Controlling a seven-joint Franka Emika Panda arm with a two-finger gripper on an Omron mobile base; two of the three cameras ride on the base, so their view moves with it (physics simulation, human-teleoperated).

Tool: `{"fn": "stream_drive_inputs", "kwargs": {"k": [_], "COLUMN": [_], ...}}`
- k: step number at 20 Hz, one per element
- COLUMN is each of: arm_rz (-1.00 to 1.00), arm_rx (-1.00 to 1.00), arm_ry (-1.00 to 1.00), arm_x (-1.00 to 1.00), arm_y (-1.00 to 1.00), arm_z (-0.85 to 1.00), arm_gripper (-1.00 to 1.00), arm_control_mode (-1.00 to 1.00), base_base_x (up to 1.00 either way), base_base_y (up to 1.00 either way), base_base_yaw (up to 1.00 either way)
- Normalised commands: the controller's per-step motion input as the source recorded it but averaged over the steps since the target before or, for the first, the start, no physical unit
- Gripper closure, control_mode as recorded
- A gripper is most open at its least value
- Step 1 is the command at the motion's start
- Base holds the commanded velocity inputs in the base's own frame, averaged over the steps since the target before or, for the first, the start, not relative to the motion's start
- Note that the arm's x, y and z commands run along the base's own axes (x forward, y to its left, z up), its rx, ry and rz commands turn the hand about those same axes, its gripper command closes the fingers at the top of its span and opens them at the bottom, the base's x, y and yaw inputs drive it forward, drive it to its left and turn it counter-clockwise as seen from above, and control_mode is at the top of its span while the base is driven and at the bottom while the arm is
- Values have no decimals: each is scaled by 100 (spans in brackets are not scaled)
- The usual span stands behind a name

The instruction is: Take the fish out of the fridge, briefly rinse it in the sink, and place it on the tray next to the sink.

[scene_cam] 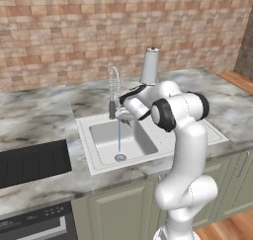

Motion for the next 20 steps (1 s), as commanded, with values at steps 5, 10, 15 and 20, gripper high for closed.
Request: {"fn": "stream_drive_inputs", "kwargs": {"k": [5, 10, 15, 20], "arm_rz": [-16, -4, 0, 0], "arm_rx": [0, 4, 9, 11], "arm_ry": [0, 2, 0, 0], "arm_x": [13, -39, -96, -100], "arm_y": [-3, 0, 0, 11], "arm_z": [0, 0, 5, 55], "arm_gripper": [100, 100, 100, 100], "arm_control_mode": [-100, -100, -100, -100], "base_base_x": [0, 0, 0, 0], "base_base_y": [0, 0, 0, 0], "base_base_yaw": [0, 0, 0, 0]}}
